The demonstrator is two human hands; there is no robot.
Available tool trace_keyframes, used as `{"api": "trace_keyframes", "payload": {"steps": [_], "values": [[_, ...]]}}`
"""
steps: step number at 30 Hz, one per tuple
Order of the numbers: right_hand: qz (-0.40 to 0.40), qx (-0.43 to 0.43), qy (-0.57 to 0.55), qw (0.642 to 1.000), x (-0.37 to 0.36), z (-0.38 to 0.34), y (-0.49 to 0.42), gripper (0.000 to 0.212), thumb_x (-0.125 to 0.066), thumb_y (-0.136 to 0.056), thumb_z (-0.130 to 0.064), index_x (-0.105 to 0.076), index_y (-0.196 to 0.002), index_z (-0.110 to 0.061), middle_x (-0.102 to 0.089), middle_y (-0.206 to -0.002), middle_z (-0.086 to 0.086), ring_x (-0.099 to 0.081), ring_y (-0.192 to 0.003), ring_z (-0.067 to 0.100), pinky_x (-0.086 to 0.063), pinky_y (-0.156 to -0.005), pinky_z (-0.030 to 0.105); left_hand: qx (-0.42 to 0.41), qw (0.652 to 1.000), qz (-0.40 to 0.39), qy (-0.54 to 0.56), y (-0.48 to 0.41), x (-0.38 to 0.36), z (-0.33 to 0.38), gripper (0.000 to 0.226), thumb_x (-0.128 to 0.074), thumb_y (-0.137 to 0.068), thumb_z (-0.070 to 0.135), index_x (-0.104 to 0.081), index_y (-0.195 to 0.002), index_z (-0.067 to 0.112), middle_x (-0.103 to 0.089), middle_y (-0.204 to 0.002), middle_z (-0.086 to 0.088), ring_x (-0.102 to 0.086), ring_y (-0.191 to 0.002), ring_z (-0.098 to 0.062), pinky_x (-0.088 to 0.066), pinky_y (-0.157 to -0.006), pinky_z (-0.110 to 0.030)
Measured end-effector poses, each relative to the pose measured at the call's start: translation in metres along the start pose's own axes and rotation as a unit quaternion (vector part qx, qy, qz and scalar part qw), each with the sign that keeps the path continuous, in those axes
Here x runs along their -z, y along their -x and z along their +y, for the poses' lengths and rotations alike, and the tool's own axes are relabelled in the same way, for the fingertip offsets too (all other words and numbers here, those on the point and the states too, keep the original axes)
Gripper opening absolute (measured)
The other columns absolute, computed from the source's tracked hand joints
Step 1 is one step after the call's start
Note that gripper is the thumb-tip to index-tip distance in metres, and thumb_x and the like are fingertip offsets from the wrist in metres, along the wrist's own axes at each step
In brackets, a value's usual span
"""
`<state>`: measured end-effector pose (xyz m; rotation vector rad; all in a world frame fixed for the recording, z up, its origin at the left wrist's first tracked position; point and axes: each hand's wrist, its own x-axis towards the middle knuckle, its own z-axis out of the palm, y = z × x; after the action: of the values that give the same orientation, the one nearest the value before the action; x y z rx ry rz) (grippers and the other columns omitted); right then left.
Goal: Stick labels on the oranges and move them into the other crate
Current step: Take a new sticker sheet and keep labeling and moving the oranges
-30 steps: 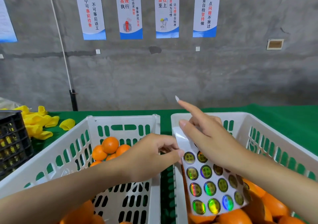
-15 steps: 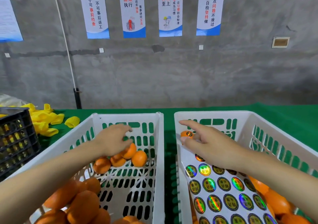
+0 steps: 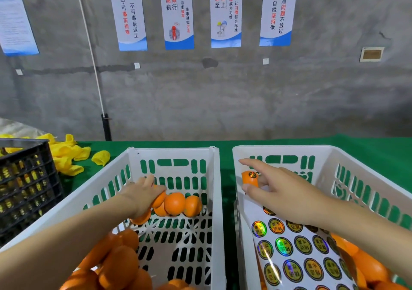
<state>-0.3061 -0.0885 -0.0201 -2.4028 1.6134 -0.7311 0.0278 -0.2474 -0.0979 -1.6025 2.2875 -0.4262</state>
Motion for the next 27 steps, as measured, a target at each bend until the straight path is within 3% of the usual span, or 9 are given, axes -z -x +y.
{"api": "trace_keyframes", "payload": {"steps": [3, 6, 11, 15, 19, 23, 25, 27], "values": [[0.0, 0.001, 0.009, 1.0, -0.001, 0.0, 0.0, 0.059, -0.043, -0.094, -0.056, -0.019, -0.148, -0.051, -0.054, -0.068, 0.009, -0.045, -0.049, 0.006, -0.054, -0.076, 0.052, -0.028, 0.998, -0.049, -0.023, -0.001, -0.007, 0.002, 0.065, -0.064, -0.091, 0.021, -0.03, -0.146, 0.033, -0.024, -0.152, -0.013, -0.045, -0.127, -0.035, -0.046, -0.1, -0.047], [-0.002, 0.005, 0.01, 1.0, 0.0, 0.001, 0.0, 0.058, -0.043, -0.094, -0.057, -0.018, -0.146, -0.054, -0.054, -0.067, 0.01, -0.046, -0.049, 0.006, -0.055, -0.074, 0.051, -0.069, 0.993, -0.091, -0.019, 0.001, -0.014, 0.001, 0.06, -0.058, -0.095, 0.019, -0.027, -0.146, 0.027, -0.035, -0.145, -0.016, -0.055, -0.112, -0.036, -0.049, -0.083, -0.044], [0.003, 0.017, 0.012, 1.0, 0.0, 0.001, 0.002, 0.058, -0.041, -0.092, -0.059, -0.019, -0.145, -0.054, -0.055, -0.068, 0.009, -0.045, -0.049, 0.007, -0.048, -0.062, 0.049, -0.08, 0.994, -0.072, 0.005, 0.001, 0.006, 0.012, 0.068, -0.064, -0.091, 0.044, -0.028, -0.146, 0.029, -0.05, -0.134, -0.009, -0.055, -0.115, -0.031, -0.046, -0.089, -0.04], [0.013, 0.029, -0.008, 0.999, 0.002, 0.002, 0.0, 0.055, -0.047, -0.096, -0.049, -0.025, -0.147, -0.05, -0.056, -0.063, 0.001, -0.047, -0.05, 0.009, -0.053, -0.07, 0.04, -0.061, 0.992, 0.059, 0.092, 0.004, 0.043, 0.021, 0.068, -0.058, -0.087, 0.063, -0.031, -0.141, 0.031, -0.056, -0.127, -0.001, -0.06, -0.105, -0.024, -0.053, -0.091, -0.04], [0.01, 0.039, -0.038, 0.998, 0.003, 0.001, 0.0, 0.052, -0.048, -0.098, -0.042, -0.027, -0.145, -0.051, -0.055, -0.059, 0.0, -0.051, -0.054, 0.014, -0.054, -0.081, 0.053, -0.088, 0.952, 0.186, 0.225, 0.018, 0.076, 0.037, 0.065, -0.057, -0.089, 0.065, -0.026, -0.14, 0.038, -0.055, -0.135, 0.002, -0.061, -0.104, -0.018, -0.053, -0.084, -0.034], [0.029, 0.036, -0.105, 0.993, 0.004, -0.002, 0.001, 0.045, -0.051, -0.099, -0.03, -0.039, -0.138, -0.05, -0.048, -0.051, -0.007, -0.044, -0.05, 0.004, -0.056, -0.084, 0.04, -0.12, 0.909, 0.315, 0.243, 0.037, 0.099, 0.06, 0.071, -0.053, -0.09, 0.066, -0.021, -0.147, 0.037, -0.048, -0.145, 0.003, -0.065, -0.103, -0.017, -0.057, -0.082, -0.037], [0.038, 0.035, -0.165, 0.985, 0.007, -0.006, 0.001, 0.04, -0.054, -0.099, -0.024, -0.049, -0.128, -0.051, -0.044, -0.049, -0.008, -0.041, -0.047, 0.004, -0.054, -0.067, 0.03, -0.128, 0.888, 0.363, 0.25, 0.047, 0.111, 0.069, 0.072, -0.052, -0.09, 0.068, -0.021, -0.147, 0.037, -0.049, -0.143, 0.004, -0.065, -0.097, -0.015, -0.057, -0.078, -0.035], [0.047, 0.03, -0.221, 0.974, 0.01, -0.011, 0.001, 0.033, -0.057, -0.098, -0.02, -0.057, -0.113, -0.048, -0.04, -0.048, -0.008, -0.035, -0.044, 0.008, -0.046, -0.052, 0.032, -0.137, 0.874, 0.39, 0.258, 0.056, 0.119, 0.075, 0.073, -0.051, -0.089, 0.07, -0.021, -0.147, 0.038, -0.049, -0.142, 0.005, -0.065, -0.096, -0.014, -0.056, -0.076, -0.033]]}}
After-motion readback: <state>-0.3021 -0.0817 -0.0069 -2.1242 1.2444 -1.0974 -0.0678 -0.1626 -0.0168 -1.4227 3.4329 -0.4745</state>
